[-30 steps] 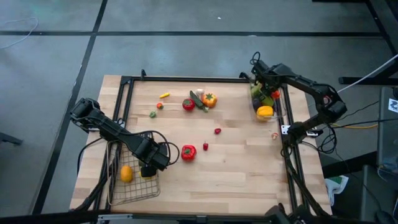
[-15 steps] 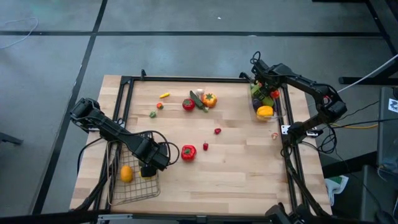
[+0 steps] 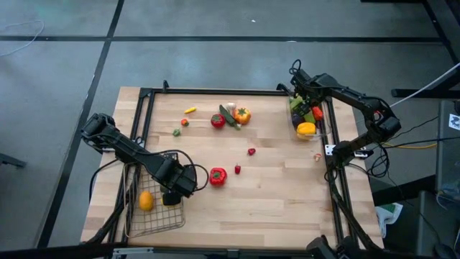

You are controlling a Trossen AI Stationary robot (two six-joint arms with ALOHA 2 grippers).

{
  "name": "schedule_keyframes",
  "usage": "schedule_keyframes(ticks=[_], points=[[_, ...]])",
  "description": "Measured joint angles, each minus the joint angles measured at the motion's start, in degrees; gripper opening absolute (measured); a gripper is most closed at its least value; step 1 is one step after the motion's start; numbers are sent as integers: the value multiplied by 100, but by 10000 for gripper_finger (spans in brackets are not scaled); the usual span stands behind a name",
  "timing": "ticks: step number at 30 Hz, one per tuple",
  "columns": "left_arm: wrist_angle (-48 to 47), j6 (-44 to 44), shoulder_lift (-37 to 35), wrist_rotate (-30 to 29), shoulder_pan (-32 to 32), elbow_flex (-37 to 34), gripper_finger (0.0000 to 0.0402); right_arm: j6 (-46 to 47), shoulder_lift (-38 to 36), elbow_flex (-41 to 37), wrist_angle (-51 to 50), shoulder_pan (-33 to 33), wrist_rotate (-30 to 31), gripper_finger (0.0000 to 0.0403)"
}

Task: Sort produce into baskets
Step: Put the red tomato into the wire basket

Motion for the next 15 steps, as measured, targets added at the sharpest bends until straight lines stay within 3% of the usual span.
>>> schedule_keyframes(ticks=[8, 15], points=[[-595, 235, 0, -300, 50, 835, 318, -2, 0, 0, 35, 0, -263, 345], [-937, 956, -4, -752, 535, 1358, 318, -2, 0, 2, 36, 0, -293, 363]])
